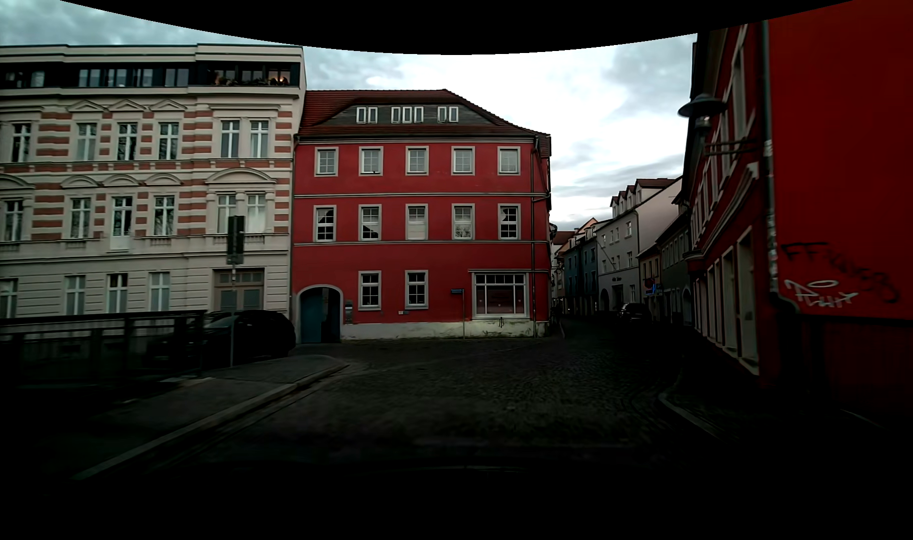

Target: Follow the waypoints while adhering to traffic rules and regulations

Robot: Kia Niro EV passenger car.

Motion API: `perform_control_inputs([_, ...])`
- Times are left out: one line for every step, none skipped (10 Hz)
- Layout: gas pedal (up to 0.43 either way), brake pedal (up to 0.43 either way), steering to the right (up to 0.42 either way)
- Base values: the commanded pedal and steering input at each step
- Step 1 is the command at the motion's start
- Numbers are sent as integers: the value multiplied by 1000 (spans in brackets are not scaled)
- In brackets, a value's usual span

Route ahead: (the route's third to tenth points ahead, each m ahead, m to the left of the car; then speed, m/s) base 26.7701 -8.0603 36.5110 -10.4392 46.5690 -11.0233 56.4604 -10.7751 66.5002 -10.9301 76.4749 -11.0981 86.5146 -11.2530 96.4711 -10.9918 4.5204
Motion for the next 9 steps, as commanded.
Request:
perform_control_inputs([28, 0, 50])
perform_control_inputs([20, 0, 55])
perform_control_inputs([20, 0, 59])
perform_control_inputs([20, 0, 69])
perform_control_inputs([20, 0, 79])
perform_control_inputs([0, 0, 93])
perform_control_inputs([0, 0, 106])
perform_control_inputs([0, 0, 116])
perform_control_inputs([8, 0, 133])
